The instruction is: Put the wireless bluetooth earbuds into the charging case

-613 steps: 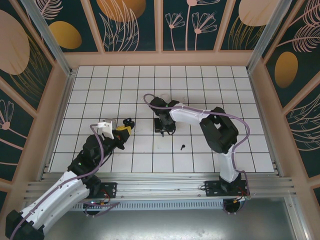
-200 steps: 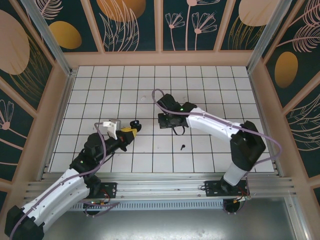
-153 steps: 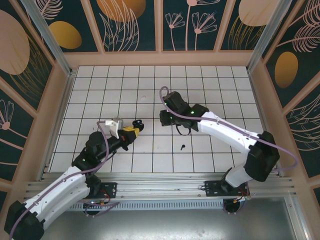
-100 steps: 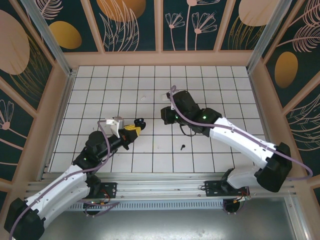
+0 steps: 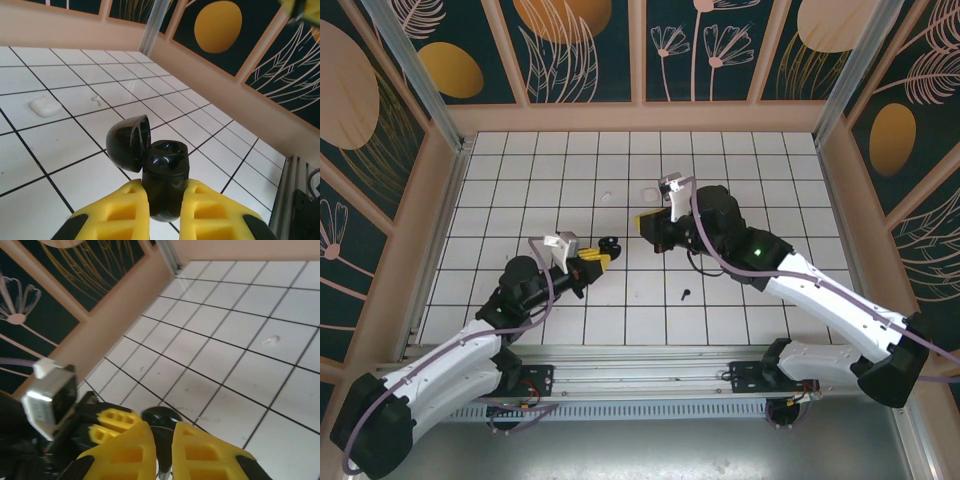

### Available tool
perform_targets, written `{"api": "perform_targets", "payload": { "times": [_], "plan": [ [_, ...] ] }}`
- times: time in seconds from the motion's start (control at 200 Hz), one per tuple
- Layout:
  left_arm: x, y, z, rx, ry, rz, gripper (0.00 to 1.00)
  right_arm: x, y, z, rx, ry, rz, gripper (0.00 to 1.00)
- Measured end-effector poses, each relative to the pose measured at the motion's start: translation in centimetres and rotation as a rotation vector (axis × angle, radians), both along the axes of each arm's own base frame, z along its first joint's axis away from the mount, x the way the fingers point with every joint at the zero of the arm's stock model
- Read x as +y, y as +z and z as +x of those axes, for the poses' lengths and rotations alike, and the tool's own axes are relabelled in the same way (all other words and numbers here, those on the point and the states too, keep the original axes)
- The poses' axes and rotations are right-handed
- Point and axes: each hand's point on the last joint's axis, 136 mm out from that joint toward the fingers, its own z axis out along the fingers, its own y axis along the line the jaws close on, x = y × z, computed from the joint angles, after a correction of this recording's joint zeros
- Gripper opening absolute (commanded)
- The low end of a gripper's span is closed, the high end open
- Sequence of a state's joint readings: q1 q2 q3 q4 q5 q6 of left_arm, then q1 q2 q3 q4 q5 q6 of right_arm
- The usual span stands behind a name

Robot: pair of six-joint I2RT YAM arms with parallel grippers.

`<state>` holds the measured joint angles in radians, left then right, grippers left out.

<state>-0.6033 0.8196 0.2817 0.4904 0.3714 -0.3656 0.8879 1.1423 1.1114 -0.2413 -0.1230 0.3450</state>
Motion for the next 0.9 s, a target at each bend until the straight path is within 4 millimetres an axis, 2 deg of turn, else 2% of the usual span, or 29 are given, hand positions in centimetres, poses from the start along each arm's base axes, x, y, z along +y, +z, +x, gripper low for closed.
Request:
{"api": "perform_targets", "payload": {
  "times": [0.155,0.255,0.4,0.626,0.896],
  "plan": [
    [-1.0,-0.5,0.1,0.01,-0.049,0.017,0.0,0.8,1.8,-1.5,-0.041,0.075,0.057,0.1],
    [-1.4,-0.4,0.0,0.005,-0.079,0.014,0.0,1.2,2.1,-2.1,-0.06,0.116,0.079,0.1],
    [-1.7,0.6,-0.3,-0.034,-0.103,-0.011,0.0,1.9,1.4,-2.5,-0.066,0.155,0.065,0.1],
    [-1.5,2.8,-1.2,-0.125,-0.128,-0.048,0.0,3.2,-0.9,-2.2,-0.061,0.196,0.003,0.1],
    [-0.7,4.4,-2.9,-0.222,-0.146,-0.083,0.0,4.1,-1.4,-3.3,-0.096,0.279,-0.02,0.1]
  ]
}}
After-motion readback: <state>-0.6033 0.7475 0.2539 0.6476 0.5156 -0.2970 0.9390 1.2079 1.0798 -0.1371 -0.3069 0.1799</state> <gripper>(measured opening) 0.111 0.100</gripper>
